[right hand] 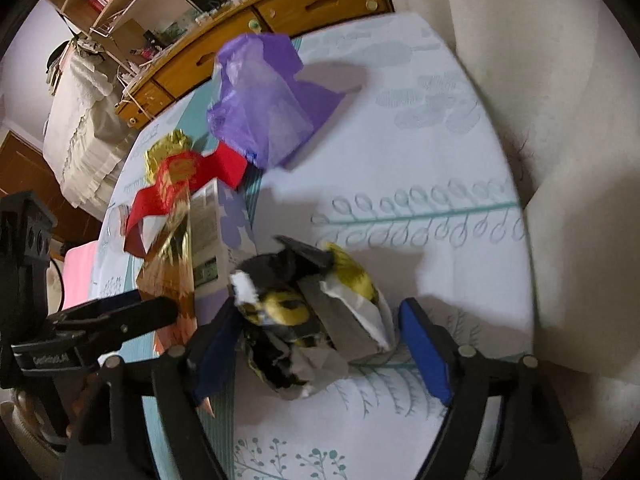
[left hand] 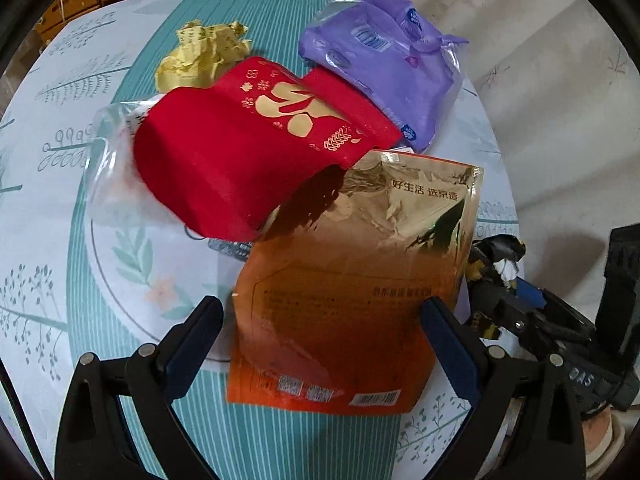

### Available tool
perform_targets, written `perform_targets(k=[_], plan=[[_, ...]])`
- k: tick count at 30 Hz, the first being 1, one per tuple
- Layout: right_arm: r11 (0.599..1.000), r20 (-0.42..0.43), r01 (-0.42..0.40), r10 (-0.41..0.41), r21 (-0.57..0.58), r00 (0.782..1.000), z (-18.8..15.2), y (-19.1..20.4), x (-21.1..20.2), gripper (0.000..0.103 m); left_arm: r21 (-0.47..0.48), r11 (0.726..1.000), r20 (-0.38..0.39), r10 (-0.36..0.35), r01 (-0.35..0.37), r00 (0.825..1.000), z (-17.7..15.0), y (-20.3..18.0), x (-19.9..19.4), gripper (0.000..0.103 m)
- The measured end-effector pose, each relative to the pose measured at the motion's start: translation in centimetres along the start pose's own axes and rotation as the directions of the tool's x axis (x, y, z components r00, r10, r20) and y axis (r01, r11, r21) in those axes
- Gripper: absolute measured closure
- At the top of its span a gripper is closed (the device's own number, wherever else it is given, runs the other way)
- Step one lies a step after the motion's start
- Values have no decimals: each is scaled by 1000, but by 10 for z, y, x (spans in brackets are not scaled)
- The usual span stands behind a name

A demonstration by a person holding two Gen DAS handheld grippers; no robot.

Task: Collect trash
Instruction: 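Grasp the black-and-yellow wrapper with the right tool while the left tool grasps the orange-gold bag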

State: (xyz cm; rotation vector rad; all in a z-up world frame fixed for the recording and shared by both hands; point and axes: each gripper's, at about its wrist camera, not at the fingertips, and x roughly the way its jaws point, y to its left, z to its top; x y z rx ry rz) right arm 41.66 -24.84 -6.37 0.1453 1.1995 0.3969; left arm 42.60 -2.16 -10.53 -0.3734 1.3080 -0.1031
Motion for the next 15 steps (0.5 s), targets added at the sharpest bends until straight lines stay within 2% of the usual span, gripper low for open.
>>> perform_targets(k=[4,5,7,8,9,13,15], plan=[[999,13,5,-5,-38,1000,-3,4,2,21,-4,1000,2,-29,29,1000,1,0,6,5],[999,14,3,-3,-36,1000,-3,4,2,21,-2,999,11,-36,36,999,0,0,5,8],[1000,15,1,-1,-30,1000,-3,4,1,21,2,998,18,-55,55,998,-1,0,4,17],[1000,15,5,-4,-30,1000,-2,4,1,22,-2,997,18,-72,72,997,-3,0,4,25],[999,15,-3,3,-32,1000,-3,4,1,30,-5,997,20,-82,82,996,-4,-1,3,38],[998,32,22,-20,-60,999,-5,12,-3,36,20,997,37,-76,75,996,-11,-9,-4,56],[997,46,34,-31,-75,998,-7,16,-7,46,33,997,43,-69,68,997,-17,-15,-9,63]])
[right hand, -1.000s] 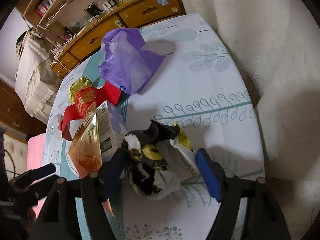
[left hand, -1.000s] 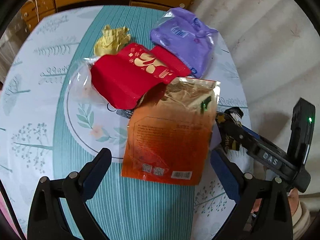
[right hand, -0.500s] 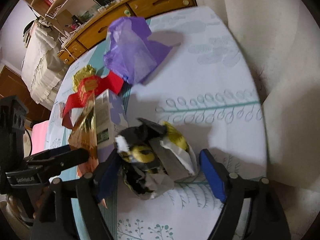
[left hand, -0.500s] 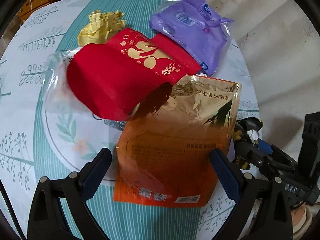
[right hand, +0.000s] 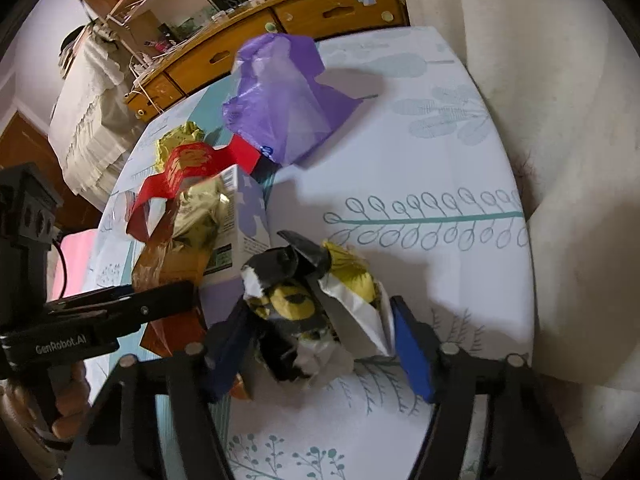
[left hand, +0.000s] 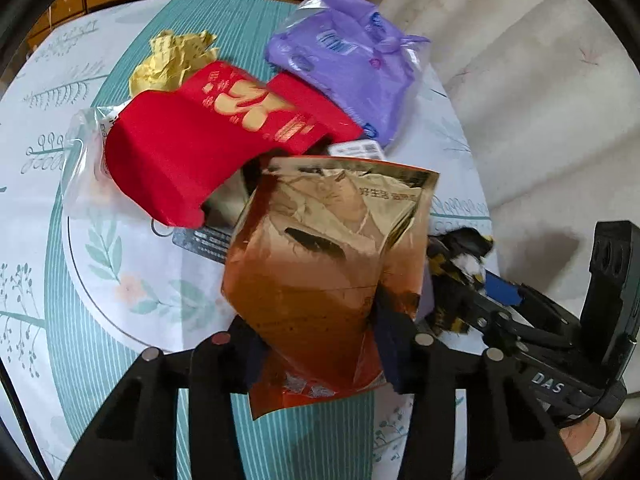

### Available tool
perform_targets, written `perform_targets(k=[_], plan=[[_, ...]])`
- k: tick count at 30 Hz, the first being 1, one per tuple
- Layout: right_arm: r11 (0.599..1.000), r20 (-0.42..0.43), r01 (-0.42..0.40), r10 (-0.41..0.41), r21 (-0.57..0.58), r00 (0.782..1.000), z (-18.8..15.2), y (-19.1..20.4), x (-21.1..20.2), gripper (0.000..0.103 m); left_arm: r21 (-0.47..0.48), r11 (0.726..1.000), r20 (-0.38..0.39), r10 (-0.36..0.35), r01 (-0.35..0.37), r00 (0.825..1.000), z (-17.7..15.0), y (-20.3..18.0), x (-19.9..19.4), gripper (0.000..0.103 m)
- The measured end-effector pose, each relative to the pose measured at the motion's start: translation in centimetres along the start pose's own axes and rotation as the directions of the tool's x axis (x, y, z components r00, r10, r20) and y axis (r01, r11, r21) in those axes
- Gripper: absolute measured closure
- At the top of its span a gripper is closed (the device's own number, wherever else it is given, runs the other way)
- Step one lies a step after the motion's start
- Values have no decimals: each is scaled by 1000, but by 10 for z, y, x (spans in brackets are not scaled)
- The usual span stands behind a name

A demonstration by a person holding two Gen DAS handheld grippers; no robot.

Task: Collect trash
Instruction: 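Grasp the black-and-yellow wrapper with the right tool while the left tool grasps the orange-gold bag, then carry the wrapper and orange-gold bag over the bin and open both tools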

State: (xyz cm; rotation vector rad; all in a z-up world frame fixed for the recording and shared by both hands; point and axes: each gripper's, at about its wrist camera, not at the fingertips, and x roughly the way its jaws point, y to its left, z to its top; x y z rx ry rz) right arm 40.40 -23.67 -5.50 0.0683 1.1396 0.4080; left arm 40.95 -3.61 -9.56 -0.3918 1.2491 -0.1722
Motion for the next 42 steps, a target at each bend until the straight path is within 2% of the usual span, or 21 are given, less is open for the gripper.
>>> perform_targets(k=[1,2,3,4,8,14,21,26,32,37,42], plan=[[1000,10,2,-2,-10,1000,-1,3,-3,51,12,1000,5,14,-14,1000,-3,-3,-3,67],[1000,16,0,0,-13,1000,-2,5,-5,62,23,1000,11,17,-17,1000,-5,-6,-5,84],[1000,22,-2,2,-11,1000,-3,7,-8,77,22,1000,13,11,-11,1000,-8,-9,-8,90],[1000,25,-2,2,-6,1000,-4,8,-10,79,16,1000,18,14,-14,1000,-11,-11,-10,90],[1000,43,12,-13,23,999,-13,12,-21,80,23,998,47,52,-53,998,-23,-16,-32,95],[997,102,34,-41,68,994,-36,22,-50,81,87,986,85,137,-145,987,-47,-19,-70,96],[994,151,52,-65,92,986,-76,56,-91,81,128,978,101,150,-162,983,-98,0,-124,96],[992,195,72,-92,106,976,-123,96,-127,81,168,976,114,117,-136,986,-148,17,-169,96],[984,241,95,-129,150,962,-195,144,-162,81,246,962,137,88,-120,987,-213,37,-219,96],[980,249,113,-152,162,956,-260,182,-180,81,295,951,140,56,-96,989,-270,53,-244,96],[978,223,130,-165,163,961,-324,213,-191,81,315,946,101,42,-72,994,-321,67,-249,96]])
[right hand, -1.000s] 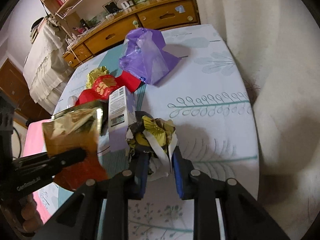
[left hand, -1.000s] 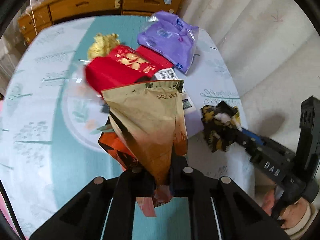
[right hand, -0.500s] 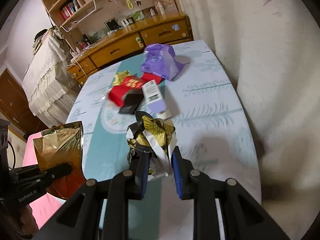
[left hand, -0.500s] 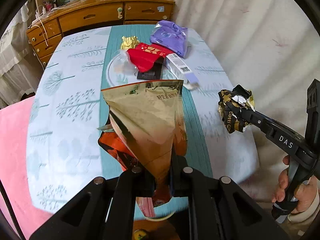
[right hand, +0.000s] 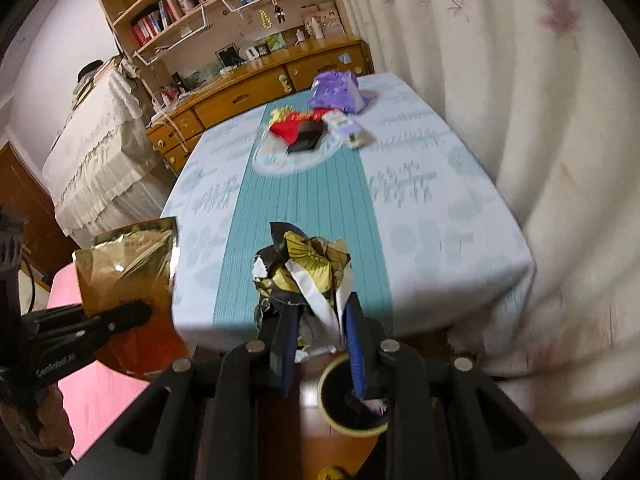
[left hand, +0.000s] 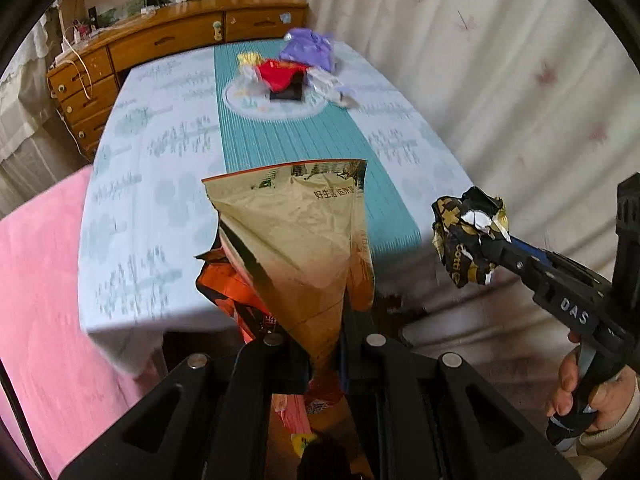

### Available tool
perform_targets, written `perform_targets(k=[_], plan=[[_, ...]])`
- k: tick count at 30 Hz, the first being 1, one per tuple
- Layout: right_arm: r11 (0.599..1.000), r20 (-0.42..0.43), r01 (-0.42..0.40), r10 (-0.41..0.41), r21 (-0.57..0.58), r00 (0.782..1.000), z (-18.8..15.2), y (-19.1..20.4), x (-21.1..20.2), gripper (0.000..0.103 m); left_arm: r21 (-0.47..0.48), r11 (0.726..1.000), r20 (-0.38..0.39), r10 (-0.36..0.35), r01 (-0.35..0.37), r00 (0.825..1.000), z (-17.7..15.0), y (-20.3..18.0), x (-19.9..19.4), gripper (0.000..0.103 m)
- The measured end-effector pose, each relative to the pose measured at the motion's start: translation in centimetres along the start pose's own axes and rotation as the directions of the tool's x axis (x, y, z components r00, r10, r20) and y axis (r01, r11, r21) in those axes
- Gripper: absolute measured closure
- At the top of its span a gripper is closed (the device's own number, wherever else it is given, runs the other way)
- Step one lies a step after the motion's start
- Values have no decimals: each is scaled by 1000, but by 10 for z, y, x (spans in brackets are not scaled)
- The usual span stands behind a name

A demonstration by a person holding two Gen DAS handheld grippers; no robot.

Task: Collect trash
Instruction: 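Carry the wrapper and orange-gold bag over the bin and open both tools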

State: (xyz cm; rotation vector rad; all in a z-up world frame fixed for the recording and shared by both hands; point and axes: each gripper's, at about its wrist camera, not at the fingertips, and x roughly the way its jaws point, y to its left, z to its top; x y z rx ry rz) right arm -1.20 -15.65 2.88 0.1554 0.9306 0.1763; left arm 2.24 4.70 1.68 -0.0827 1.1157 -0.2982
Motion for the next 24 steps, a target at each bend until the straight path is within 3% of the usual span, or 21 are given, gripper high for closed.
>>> perform_targets(k=[11,18,24], plan=[[1000,-153,24,-23,9,988,-85,0,-6,81,-27,999,-146,-26,22,989,-82,-16,21,95],[996,-269,33,-10,82,963,-123,-26,44,81,-38,999,-242,-8,-1,970,-109,-30,79,95],[993,-335,56,-18,104,942,-151,-56,110,81,-37,998,-307,32,-45,951,-130,-35,162,95]])
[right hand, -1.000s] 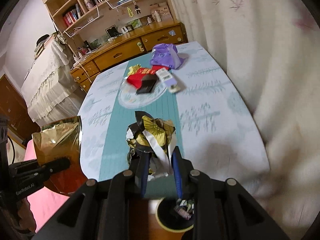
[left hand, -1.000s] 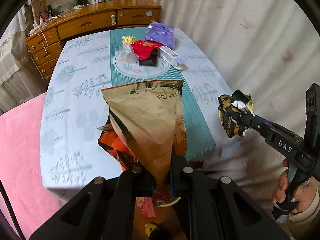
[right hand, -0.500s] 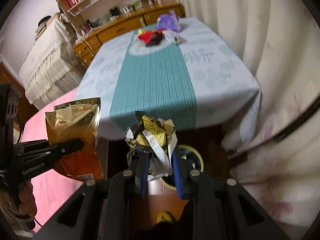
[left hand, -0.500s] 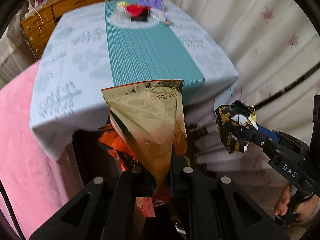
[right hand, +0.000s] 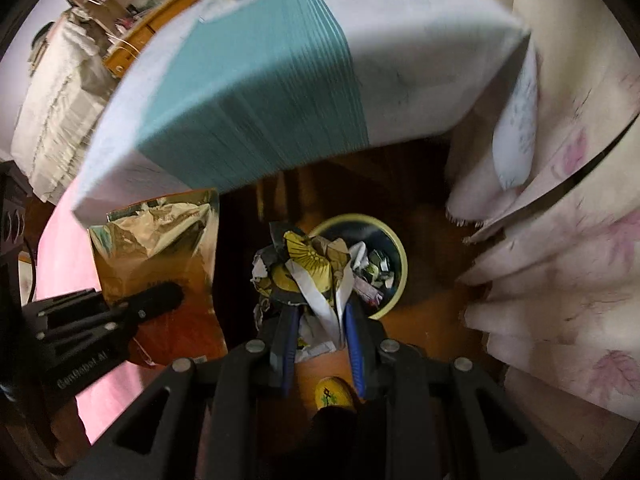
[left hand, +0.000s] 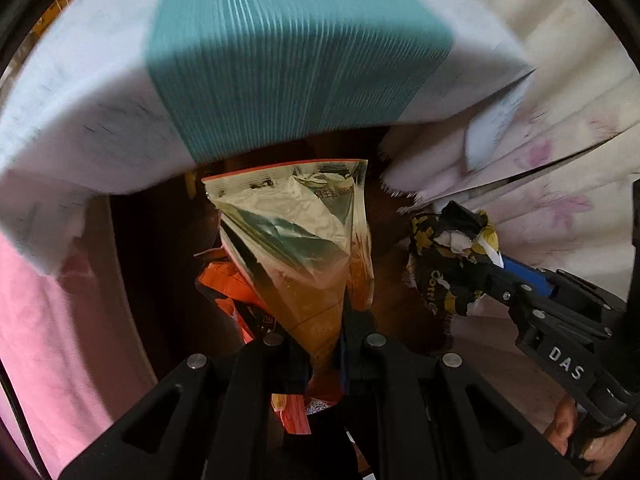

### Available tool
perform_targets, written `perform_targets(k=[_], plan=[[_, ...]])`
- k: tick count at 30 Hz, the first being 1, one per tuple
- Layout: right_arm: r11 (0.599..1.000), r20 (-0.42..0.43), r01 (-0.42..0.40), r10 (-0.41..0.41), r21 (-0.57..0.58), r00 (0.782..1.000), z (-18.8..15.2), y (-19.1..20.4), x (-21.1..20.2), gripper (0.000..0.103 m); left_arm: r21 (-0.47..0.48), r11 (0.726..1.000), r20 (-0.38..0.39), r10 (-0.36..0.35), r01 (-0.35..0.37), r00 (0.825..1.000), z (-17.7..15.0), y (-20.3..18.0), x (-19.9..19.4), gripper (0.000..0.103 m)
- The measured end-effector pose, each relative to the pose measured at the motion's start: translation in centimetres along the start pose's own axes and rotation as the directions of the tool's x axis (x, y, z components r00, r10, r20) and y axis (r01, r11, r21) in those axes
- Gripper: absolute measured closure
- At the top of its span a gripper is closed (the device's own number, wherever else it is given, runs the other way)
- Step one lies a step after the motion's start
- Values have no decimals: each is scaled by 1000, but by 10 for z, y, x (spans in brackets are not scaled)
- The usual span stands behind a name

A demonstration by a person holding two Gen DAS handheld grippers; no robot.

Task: Collect trash
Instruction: 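Carry the wrapper and orange-gold bag over the bin and open both tools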

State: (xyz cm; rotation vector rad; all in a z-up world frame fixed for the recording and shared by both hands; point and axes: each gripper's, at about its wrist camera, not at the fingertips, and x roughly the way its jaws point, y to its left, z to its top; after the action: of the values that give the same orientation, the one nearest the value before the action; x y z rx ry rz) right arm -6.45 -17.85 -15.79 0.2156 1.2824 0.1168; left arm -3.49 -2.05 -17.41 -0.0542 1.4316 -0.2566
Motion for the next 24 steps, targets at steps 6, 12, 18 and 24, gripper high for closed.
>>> perform_targets(k=[6,12,18,24], plan=[[1000,-64,6,-6,-6,998,-1,-34,85,81,-64,998,-47,15,-18,999,6,3,97,95],[1000,-115,18,-18,-4,993,0,-62,178,81,-124,990,-105,52,-65,993,15,17,202,95],[999,-161,15,-9,39,987,-3,-77,255,80,-136,985,-136,83,-102,987,28,29,274,94],[994,-191,28,-8,106,982,-1,-84,303,60,-114,985,-154,109,-128,982,29,39,309,70]])
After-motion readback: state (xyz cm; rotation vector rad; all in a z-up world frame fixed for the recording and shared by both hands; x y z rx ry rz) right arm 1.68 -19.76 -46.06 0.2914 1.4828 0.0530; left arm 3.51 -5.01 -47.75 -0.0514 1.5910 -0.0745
